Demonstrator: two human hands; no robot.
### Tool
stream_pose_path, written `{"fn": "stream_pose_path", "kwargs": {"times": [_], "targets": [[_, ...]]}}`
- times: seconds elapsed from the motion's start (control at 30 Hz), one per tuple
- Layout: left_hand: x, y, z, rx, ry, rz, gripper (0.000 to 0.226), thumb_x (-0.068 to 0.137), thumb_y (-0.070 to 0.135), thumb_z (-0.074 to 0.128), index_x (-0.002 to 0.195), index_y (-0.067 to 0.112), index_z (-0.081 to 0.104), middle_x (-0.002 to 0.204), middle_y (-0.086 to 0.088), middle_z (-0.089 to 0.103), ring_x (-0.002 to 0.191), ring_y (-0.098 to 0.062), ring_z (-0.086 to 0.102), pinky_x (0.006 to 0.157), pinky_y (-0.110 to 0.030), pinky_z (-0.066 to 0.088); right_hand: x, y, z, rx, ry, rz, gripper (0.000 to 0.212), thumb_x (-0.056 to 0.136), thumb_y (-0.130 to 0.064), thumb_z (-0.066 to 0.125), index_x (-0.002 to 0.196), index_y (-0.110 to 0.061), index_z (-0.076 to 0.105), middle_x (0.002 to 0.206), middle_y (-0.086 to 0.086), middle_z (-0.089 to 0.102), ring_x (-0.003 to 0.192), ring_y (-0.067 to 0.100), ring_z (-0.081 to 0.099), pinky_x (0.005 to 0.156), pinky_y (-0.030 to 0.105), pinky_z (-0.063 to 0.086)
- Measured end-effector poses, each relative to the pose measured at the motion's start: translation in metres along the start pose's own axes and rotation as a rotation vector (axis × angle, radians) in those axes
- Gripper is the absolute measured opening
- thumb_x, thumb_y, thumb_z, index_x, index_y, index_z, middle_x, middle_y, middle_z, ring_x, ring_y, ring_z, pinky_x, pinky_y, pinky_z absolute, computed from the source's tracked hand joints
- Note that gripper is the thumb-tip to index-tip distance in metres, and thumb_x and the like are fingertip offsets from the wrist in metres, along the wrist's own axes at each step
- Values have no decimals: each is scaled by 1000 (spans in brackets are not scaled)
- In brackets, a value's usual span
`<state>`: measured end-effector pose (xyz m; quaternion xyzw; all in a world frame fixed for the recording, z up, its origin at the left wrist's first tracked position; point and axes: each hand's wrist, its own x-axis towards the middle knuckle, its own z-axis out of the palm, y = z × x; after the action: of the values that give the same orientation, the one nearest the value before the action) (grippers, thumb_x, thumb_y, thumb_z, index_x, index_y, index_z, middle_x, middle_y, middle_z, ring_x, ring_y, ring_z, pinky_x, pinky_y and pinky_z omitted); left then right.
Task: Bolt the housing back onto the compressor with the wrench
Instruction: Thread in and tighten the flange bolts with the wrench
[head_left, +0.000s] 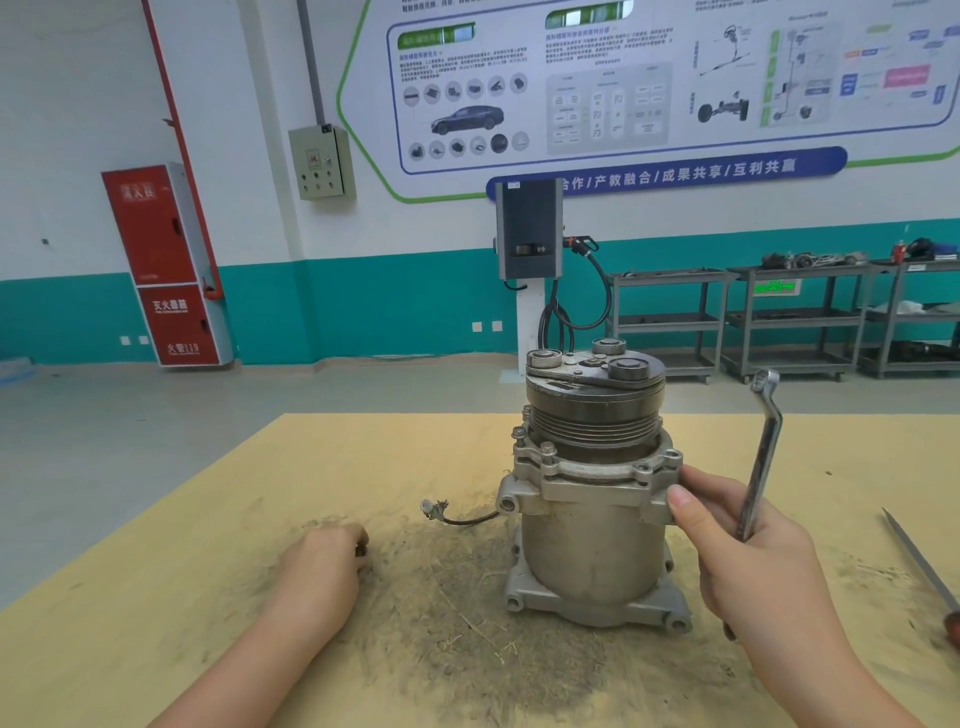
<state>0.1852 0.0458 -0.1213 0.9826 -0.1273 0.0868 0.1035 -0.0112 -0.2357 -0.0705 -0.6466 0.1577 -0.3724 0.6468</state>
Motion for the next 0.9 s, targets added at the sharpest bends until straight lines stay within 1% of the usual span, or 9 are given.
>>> {"fn": "stream_pose_path", "kwargs": {"times": [0.1, 0.17, 0.4, 0.47, 0.57, 0.67, 0.77, 0.87, 0.9], "targets": [[1, 0, 1, -37, 49, 38, 25, 95, 5, 54, 112, 21, 63, 106, 5, 65, 90, -10, 53, 73, -22, 39, 0, 0, 0, -6, -3, 1, 17, 89, -20, 66, 104, -28, 69, 95, -7, 76, 38, -6, 46, 39, 2, 30], [2, -1, 3, -44, 74, 74, 27, 93, 0, 54, 110, 19, 64, 103, 4, 63, 90, -10, 53, 74, -23, 43, 0, 0, 0, 0, -6, 1, 17, 90, -19, 66, 103, -28, 69, 98, -9, 75, 38, -6, 47, 39, 2, 31], [-4, -3, 8, -132, 149, 124, 24, 92, -5, 58, 108, 8, 68, 97, -4, 65, 90, -16, 55, 73, -26, 39, 1, 1, -2, -4, -15, 16, 16, 89, -22, 67, 103, -31, 70, 102, -15, 74, 39, -8, 46, 40, 2, 32], [-7, -4, 9, -117, 156, 141, 18, 93, -2, 58, 106, 6, 69, 97, -6, 66, 96, -23, 59, 78, -31, 43, 0, 1, -2, -4, -18, 17, 16, 89, -23, 67, 102, -31, 70, 101, -16, 74, 39, -8, 46, 40, 3, 32], [-9, 2, 3, -191, 173, 107, 17, 95, 4, 60, 110, 6, 69, 102, -7, 68, 97, -24, 61, 75, -28, 38, 0, 1, -2, -14, -24, 11, 15, 89, -24, 67, 101, -32, 70, 101, -17, 74, 39, -8, 46, 41, 3, 32], [-17, 17, -12, -564, 281, -20, 11, 90, 5, 69, 91, 15, 71, 83, 6, 70, 81, -16, 66, 64, -18, 39, -2, 0, -3, -88, -10, -29, 15, 87, -34, 68, 101, -37, 69, 102, -19, 72, 46, -7, 48, 52, 11, 35], [-28, 39, -34, -1024, 331, -105, 14, 87, 6, 74, 83, 19, 73, 74, 4, 74, 70, -8, 70, 55, -7, 46, -10, -3, -2, -205, 135, -124, 22, 77, -52, 69, 96, -41, 64, 80, -13, 66, 58, -5, 56, 60, 18, 37], [-51, 73, -59, -1473, 300, -94, 8, 83, 9, 75, 90, 13, 72, 82, -2, 77, 75, -12, 74, 58, -13, 52, -23, -17, 4, -71, 221, -226, 17, 75, -45, 72, 84, -33, 65, 72, -4, 65, 51, 17, 57, 51, 13, 42], [-62, 86, -65, -1571, 272, -63, 16, 77, 16, 79, 90, 12, 71, 84, -2, 77, 79, -14, 75, 62, -18, 55, -27, -23, 7, -23, 180, -255, 12, 74, -40, 75, 80, -32, 67, 70, -5, 64, 48, 14, 55, 49, 9, 40]]}}
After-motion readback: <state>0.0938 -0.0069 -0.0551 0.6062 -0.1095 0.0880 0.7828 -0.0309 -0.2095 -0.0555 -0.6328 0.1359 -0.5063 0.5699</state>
